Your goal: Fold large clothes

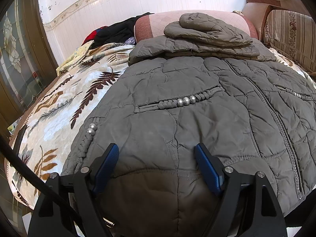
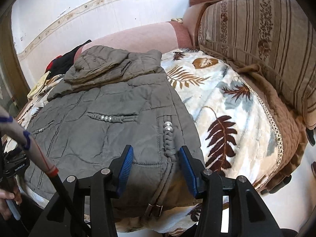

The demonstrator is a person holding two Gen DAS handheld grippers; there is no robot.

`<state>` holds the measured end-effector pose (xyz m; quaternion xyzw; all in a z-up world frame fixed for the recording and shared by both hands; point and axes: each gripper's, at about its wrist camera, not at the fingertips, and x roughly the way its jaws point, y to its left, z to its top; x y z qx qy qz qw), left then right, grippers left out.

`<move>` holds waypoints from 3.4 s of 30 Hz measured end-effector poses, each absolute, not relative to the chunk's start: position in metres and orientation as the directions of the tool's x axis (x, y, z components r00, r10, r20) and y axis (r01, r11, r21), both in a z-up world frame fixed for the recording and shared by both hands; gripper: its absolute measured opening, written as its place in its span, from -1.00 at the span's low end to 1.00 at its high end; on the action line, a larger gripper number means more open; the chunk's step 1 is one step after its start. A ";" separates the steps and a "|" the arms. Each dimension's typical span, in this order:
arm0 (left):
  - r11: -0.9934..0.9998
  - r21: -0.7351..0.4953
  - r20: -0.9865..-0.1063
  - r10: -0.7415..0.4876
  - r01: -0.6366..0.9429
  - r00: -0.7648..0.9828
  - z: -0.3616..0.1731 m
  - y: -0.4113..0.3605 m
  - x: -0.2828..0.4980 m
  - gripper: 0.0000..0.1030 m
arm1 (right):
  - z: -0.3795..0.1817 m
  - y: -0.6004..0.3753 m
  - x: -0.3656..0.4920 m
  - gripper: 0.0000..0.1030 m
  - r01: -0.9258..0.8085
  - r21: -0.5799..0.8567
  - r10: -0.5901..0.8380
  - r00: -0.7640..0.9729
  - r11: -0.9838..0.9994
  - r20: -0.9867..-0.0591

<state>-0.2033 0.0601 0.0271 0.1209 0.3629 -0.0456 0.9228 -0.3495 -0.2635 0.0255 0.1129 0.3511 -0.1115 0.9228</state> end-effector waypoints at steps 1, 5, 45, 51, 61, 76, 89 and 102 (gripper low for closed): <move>0.966 0.191 -0.681 0.004 0.172 0.733 0.027 0.060 -0.203 0.54 | 0.026 -0.263 -0.350 0.06 0.284 0.128 -0.127 0.729 0.950 -0.673; 0.967 0.190 -0.680 0.003 0.172 0.733 0.027 0.060 -0.203 0.54 | 0.026 -0.265 -0.351 0.07 0.287 0.146 -0.118 0.731 0.947 -0.672; 0.944 -0.284 -0.757 -0.113 -0.168 0.643 0.038 0.212 -0.208 0.50 | 0.016 -0.300 -0.362 0.19 0.384 0.309 -0.074 0.722 0.870 -0.687; 0.938 -0.322 -0.759 -0.176 -0.126 0.627 0.030 0.202 -0.211 0.49 | 0.009 -0.303 -0.357 0.24 0.375 0.370 -0.015 0.718 0.850 -0.696; 0.950 -0.303 -0.753 -0.189 -0.077 0.631 0.028 0.179 -0.218 0.49 | -0.004 -0.315 -0.360 0.26 0.388 0.476 0.062 0.721 0.789 -0.691; 0.973 -0.228 -0.742 -0.181 0.011 0.645 0.026 0.137 -0.234 0.27 | -0.004 -0.259 -0.341 -0.02 0.245 0.371 0.103 0.697 0.896 -0.709; 0.995 -0.097 -0.736 -0.092 0.029 0.670 0.025 0.117 -0.232 0.21 | -0.010 -0.244 -0.333 0.13 0.214 0.298 0.088 0.658 0.930 -0.748; 0.999 0.003 -0.730 -0.023 0.036 0.683 0.023 0.103 -0.231 0.23 | -0.007 -0.224 -0.328 -0.30 0.160 0.178 0.027 0.667 0.971 -0.744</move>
